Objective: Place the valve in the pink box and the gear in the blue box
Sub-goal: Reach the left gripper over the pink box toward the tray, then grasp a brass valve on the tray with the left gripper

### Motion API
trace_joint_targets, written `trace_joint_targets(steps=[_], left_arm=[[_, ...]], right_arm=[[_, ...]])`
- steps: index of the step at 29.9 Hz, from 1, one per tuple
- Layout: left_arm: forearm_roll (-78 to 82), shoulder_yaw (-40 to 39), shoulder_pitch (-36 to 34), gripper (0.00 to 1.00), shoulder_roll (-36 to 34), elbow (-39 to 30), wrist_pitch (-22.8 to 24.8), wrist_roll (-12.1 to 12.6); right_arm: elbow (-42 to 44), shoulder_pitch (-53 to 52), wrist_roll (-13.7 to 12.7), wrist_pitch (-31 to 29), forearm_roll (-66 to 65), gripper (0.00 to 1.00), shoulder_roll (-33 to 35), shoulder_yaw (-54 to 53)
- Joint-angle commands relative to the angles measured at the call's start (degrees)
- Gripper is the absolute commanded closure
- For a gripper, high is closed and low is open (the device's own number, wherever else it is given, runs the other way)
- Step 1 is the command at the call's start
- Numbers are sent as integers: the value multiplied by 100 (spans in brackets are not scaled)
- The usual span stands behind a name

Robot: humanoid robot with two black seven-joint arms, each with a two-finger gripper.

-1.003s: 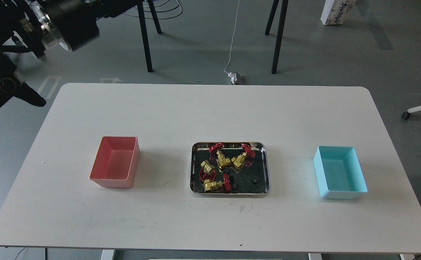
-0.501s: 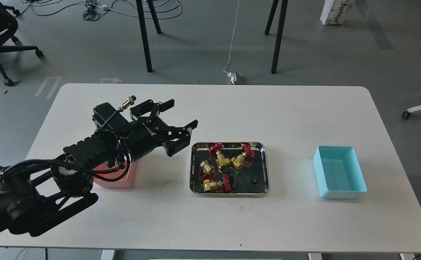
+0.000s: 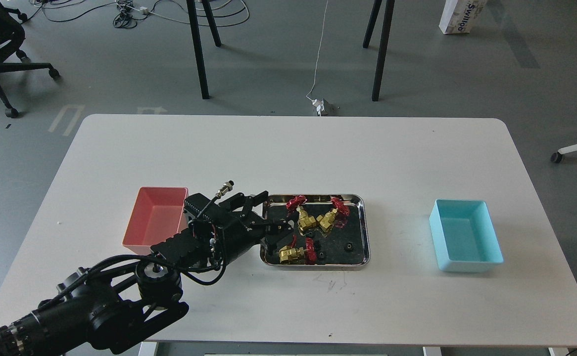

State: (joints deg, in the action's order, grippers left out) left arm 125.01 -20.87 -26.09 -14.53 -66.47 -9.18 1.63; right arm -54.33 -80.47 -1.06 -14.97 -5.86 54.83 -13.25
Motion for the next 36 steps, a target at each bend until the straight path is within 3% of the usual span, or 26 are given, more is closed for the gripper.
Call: trace_joint_targets(steps=[1, 24, 31, 36], left_arm=[[-1, 12, 25, 12, 39, 81, -4, 4], [-1, 118, 16, 13, 425, 705, 13, -163], [-1, 320, -37, 28, 434, 837, 13, -251], [-1, 294, -63, 60, 434, 837, 13, -207]], right_arm=[[27, 22, 9, 3, -3, 1, -7, -2], [19, 67, 9, 38, -3, 1, -34, -11], [36, 67, 9, 38, -3, 1, -60, -11], [36, 84, 18, 47, -3, 1, -60, -20]])
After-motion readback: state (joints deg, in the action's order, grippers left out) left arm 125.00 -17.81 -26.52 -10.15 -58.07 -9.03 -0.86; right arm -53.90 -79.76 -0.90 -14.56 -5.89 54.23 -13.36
